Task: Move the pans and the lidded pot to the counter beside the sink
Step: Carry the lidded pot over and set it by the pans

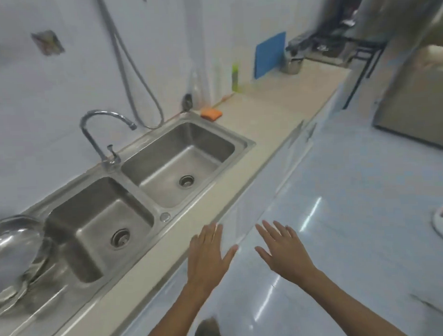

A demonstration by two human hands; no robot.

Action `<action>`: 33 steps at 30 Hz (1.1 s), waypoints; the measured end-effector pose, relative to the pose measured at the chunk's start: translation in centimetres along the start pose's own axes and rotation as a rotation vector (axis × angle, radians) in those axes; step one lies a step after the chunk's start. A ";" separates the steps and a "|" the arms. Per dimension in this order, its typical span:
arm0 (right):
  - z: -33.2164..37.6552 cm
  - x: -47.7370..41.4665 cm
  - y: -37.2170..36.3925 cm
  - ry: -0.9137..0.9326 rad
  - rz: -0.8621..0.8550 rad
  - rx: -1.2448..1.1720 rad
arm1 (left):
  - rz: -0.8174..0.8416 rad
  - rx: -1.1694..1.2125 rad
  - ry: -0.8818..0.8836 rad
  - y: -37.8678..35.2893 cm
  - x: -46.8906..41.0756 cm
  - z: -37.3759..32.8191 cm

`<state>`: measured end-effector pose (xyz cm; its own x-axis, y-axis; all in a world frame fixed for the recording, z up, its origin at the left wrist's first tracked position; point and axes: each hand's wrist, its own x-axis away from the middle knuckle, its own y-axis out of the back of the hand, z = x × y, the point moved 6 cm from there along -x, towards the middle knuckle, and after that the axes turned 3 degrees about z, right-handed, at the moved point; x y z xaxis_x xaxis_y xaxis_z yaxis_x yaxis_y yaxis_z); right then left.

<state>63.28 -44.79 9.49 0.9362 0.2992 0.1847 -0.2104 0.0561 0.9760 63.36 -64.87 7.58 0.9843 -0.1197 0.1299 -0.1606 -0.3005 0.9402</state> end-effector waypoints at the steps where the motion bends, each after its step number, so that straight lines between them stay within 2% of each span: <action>1: -2.1 0.1 0.4 -0.053 -0.011 -0.011 | 0.000 -0.003 -0.040 0.1 -1.8 -2.0; 8: -13.6 -2.0 1.8 -0.294 -0.044 -0.086 | 0.064 -0.009 -0.222 -2.1 -13.4 -12.0; 15: -26.0 -10.7 2.9 -0.442 -0.015 -0.167 | 0.120 -0.022 -0.353 -5.1 -29.2 -20.4; 26: -46.9 -23.5 7.6 -0.571 -0.076 -0.185 | 0.151 -0.045 -0.500 -6.9 -52.0 -36.5; 33: -64.0 -34.4 10.8 -0.510 -0.104 -0.206 | 0.122 -0.099 -0.409 -7.6 -68.6 -46.5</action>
<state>10.75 6.47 6.32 0.9619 -0.2133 0.1709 -0.1125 0.2607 0.9588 0.53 -10.33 6.15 0.8451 -0.5198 0.1247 -0.2462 -0.1714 0.9539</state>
